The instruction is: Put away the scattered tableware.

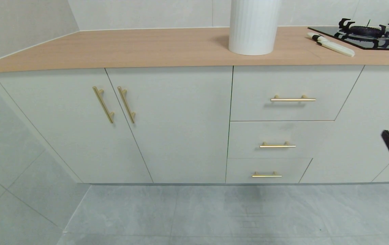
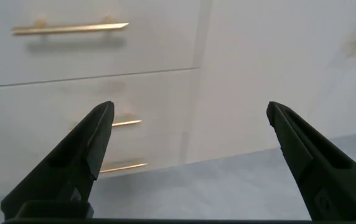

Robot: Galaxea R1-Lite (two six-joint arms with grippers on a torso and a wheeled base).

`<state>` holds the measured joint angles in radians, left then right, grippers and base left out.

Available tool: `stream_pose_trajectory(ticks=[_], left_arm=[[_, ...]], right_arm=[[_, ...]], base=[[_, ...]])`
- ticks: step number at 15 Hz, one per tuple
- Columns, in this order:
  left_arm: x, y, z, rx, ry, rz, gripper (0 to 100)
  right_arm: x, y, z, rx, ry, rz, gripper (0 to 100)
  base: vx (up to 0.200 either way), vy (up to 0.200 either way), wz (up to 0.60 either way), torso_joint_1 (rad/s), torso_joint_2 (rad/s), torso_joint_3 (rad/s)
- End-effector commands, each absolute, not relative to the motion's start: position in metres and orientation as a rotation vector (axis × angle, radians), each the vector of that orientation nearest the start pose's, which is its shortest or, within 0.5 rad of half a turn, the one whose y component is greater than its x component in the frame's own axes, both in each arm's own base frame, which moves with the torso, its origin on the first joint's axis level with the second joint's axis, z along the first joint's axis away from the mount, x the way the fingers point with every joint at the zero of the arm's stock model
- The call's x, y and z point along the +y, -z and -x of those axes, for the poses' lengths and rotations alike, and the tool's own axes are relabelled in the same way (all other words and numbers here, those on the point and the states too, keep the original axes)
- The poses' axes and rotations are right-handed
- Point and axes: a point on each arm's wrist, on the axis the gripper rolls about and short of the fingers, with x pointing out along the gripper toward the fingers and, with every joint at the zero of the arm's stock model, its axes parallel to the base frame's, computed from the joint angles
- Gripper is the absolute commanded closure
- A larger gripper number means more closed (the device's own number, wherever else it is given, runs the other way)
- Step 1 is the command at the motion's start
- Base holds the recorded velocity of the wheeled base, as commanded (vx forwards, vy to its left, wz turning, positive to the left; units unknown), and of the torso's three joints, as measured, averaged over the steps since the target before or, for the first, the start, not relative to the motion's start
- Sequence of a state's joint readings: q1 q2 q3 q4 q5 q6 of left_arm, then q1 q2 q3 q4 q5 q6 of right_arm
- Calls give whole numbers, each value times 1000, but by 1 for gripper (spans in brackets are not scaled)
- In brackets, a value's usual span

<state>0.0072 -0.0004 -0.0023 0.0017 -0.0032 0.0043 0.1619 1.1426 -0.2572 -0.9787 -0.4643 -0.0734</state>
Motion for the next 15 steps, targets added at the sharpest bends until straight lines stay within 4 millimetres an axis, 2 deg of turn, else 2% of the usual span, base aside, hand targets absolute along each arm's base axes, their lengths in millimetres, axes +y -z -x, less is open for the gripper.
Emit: stream_pose_trajectory(ticks=[1, 3, 5, 9, 11, 13, 15], left_arm=[[0, -76, 23, 0, -5, -5, 0], [0, -76, 23, 0, -5, -5, 0], [0, -76, 23, 0, -5, -5, 0], [0, -76, 23, 0, -5, -5, 0], [0, -76, 23, 0, -5, -5, 0], [0, -76, 23, -2, -5, -5, 0], [0, -76, 23, 0, -5, -5, 0]], right_arm=[[-6, -183, -39, -231, 429, 43, 0], [-12, -163, 2, -200, 453, 57, 0], [-15, -146, 31, -167, 461, 69, 0], [-15, -141, 33, -179, 512, 54, 0], [-11, -129, 40, -193, 589, 70, 0], [-11, -120, 39, -188, 548, 71, 0], [-7, -94, 27, -126, 335, 107, 0]], base=[[0, 0, 0, 0, 0, 0], [0, 0, 0, 0, 0, 0], [0, 0, 0, 0, 0, 0], [0, 0, 0, 0, 0, 0], [0, 0, 0, 0, 0, 0], [0, 0, 0, 0, 0, 0], [0, 0, 0, 0, 0, 0]])
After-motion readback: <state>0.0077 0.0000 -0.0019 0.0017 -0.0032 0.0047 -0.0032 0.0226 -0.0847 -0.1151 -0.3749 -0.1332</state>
